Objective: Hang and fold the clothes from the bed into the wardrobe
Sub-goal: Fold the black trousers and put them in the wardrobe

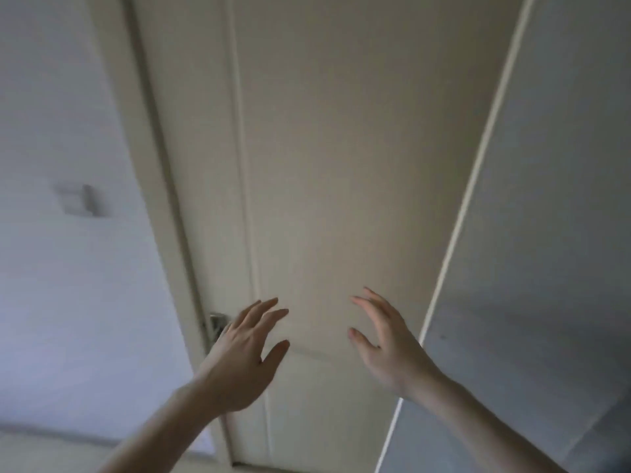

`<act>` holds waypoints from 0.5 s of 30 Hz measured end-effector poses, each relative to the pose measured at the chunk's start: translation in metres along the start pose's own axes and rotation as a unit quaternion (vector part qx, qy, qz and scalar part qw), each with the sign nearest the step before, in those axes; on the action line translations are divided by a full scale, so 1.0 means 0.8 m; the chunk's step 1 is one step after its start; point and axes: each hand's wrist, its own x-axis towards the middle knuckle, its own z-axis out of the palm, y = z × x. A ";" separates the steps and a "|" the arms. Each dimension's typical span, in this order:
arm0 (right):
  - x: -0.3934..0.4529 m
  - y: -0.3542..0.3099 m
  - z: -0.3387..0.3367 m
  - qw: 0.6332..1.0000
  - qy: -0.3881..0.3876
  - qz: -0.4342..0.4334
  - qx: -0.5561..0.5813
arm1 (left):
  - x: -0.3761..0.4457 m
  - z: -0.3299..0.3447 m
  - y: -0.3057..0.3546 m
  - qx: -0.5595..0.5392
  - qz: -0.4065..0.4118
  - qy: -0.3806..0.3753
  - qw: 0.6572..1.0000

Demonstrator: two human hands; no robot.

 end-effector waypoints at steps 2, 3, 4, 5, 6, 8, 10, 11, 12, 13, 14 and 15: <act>0.028 -0.071 0.074 0.997 -0.042 -0.053 0.021 | -0.058 -0.050 -0.079 0.027 -0.064 0.016 0.997; 0.041 -0.108 0.110 0.995 -0.060 -0.078 0.033 | -0.086 -0.074 -0.117 0.039 -0.095 0.022 0.994; 0.054 -0.148 0.147 0.991 -0.085 -0.096 0.046 | -0.117 -0.100 -0.154 0.051 -0.126 0.032 0.990; 0.065 -0.187 0.182 0.986 -0.109 -0.112 0.061 | -0.145 -0.123 -0.190 0.059 -0.156 0.044 0.985; 0.073 -0.221 0.213 0.981 -0.129 -0.123 0.073 | -0.170 -0.141 -0.221 0.063 -0.181 0.053 0.980; 0.085 -0.277 0.271 0.973 -0.159 -0.137 0.095 | -0.213 -0.172 -0.271 0.067 -0.217 0.065 0.972; 0.095 -0.338 0.333 0.960 -0.199 -0.162 0.110 | -0.260 -0.203 -0.323 0.070 -0.261 0.073 0.960; 0.098 -0.366 0.361 0.953 -0.223 -0.172 0.115 | -0.283 -0.215 -0.346 0.070 -0.286 0.076 0.953; 0.101 -0.395 0.389 0.943 -0.253 -0.177 0.121 | -0.308 -0.227 -0.370 0.074 -0.308 0.083 0.945; 0.103 -0.414 0.407 0.936 -0.274 -0.181 0.124 | -0.323 -0.234 -0.384 0.074 -0.326 0.086 0.938; 0.106 -0.436 0.428 0.928 -0.294 -0.191 0.125 | -0.341 -0.243 -0.402 0.074 -0.350 0.088 0.930; 0.112 -0.460 0.451 0.918 -0.315 -0.202 0.128 | -0.358 -0.253 -0.419 0.074 -0.374 0.091 0.920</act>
